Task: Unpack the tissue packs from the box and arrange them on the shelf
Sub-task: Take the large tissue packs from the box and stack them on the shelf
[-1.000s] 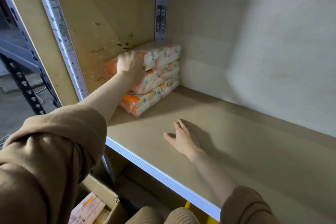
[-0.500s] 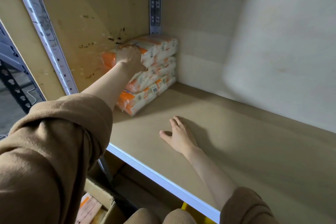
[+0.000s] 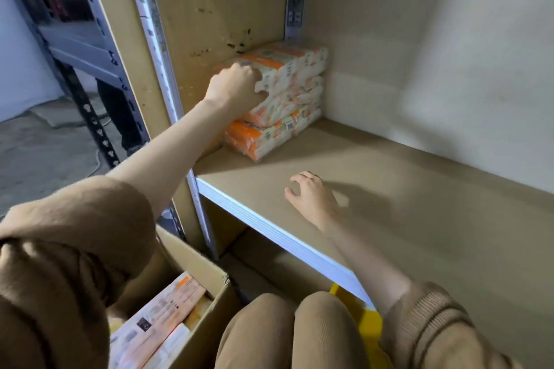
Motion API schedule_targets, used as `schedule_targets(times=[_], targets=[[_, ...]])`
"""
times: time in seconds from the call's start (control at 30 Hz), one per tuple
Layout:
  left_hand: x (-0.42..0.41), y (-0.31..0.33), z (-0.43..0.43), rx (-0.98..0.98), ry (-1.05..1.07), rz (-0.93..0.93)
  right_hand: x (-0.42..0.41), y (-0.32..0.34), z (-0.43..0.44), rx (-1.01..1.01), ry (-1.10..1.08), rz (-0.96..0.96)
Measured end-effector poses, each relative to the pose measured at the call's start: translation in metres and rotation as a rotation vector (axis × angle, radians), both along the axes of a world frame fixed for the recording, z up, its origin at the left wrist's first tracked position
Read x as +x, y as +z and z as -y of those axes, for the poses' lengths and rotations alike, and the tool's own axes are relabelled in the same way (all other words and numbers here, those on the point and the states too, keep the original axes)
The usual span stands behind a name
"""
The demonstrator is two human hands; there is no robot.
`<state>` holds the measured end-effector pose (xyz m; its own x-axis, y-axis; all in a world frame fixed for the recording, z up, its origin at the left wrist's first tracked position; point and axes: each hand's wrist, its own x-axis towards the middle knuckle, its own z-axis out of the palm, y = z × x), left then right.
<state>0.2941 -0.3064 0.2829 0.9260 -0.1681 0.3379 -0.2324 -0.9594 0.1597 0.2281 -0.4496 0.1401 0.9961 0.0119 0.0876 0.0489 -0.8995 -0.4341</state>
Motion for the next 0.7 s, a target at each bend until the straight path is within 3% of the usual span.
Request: schedule_targets(times=[0.37, 0.7], targets=[[-0.135, -0.112, -0.093, 0.079, 0.051, -0.29, -0.068, -0.017, -0.085, -0.032, 0.287, -0.016], [-0.227, -0.193, -0.171, 0.073, 0.272, -0.512, -0.111, -0.062, -0.141, -0.08, 0.523, -0.159]])
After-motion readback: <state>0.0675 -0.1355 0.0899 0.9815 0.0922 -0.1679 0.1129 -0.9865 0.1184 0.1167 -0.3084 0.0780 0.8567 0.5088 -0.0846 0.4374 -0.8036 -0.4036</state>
